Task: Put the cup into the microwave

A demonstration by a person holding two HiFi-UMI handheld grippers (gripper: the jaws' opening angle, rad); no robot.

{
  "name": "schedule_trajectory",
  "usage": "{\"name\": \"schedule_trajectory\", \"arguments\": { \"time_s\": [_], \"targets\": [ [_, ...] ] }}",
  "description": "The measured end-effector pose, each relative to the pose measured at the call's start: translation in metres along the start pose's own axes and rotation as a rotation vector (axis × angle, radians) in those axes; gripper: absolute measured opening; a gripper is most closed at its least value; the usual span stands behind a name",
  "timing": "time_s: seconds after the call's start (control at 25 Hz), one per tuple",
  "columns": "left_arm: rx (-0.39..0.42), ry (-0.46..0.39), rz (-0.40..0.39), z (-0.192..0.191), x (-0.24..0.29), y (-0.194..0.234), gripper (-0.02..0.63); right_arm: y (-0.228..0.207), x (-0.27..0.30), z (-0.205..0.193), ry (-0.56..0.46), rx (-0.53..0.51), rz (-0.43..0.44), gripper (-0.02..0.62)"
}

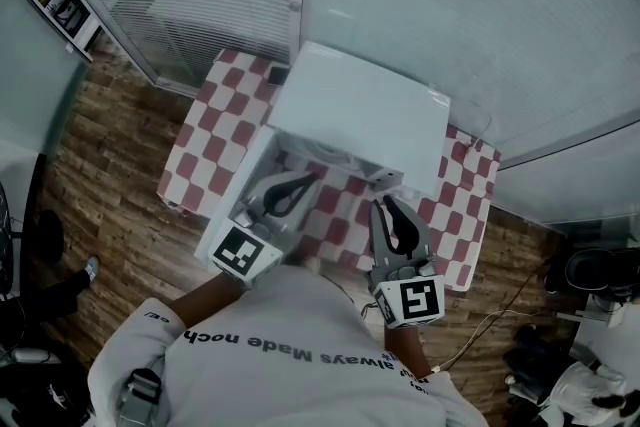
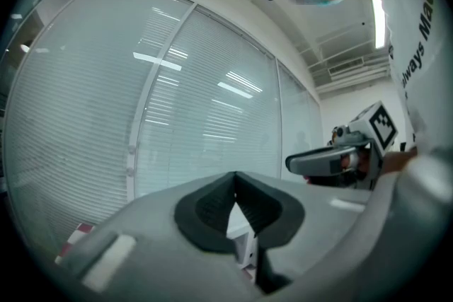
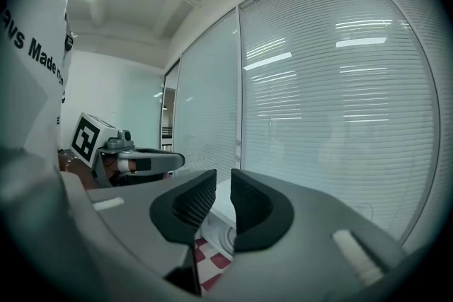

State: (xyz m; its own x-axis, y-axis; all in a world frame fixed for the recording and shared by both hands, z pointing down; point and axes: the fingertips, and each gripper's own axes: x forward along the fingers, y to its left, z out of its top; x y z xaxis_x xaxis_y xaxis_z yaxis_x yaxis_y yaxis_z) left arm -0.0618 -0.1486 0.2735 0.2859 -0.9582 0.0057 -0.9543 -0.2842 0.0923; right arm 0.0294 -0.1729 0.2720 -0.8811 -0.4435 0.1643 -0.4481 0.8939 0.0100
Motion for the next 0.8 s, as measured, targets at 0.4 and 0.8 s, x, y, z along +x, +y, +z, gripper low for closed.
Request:
{"name": "schedule_trajectory", "arguments": {
  "time_s": [0.4, 0.8],
  "targets": [
    [0.014, -0.004, -0.004, -0.0011, -0.0015, 0.0007, 0.005, 0.0018, -0.0026, -0.0022, -0.003, -0.002, -0.001, 0.064],
    [0.011, -0.004, -0.018, -0.0001, -0.0066, -0.0068, 0.005, 0.0087, -0.0091, -0.0022, -0.009, -0.003, -0.001, 0.064]
  ]
}}
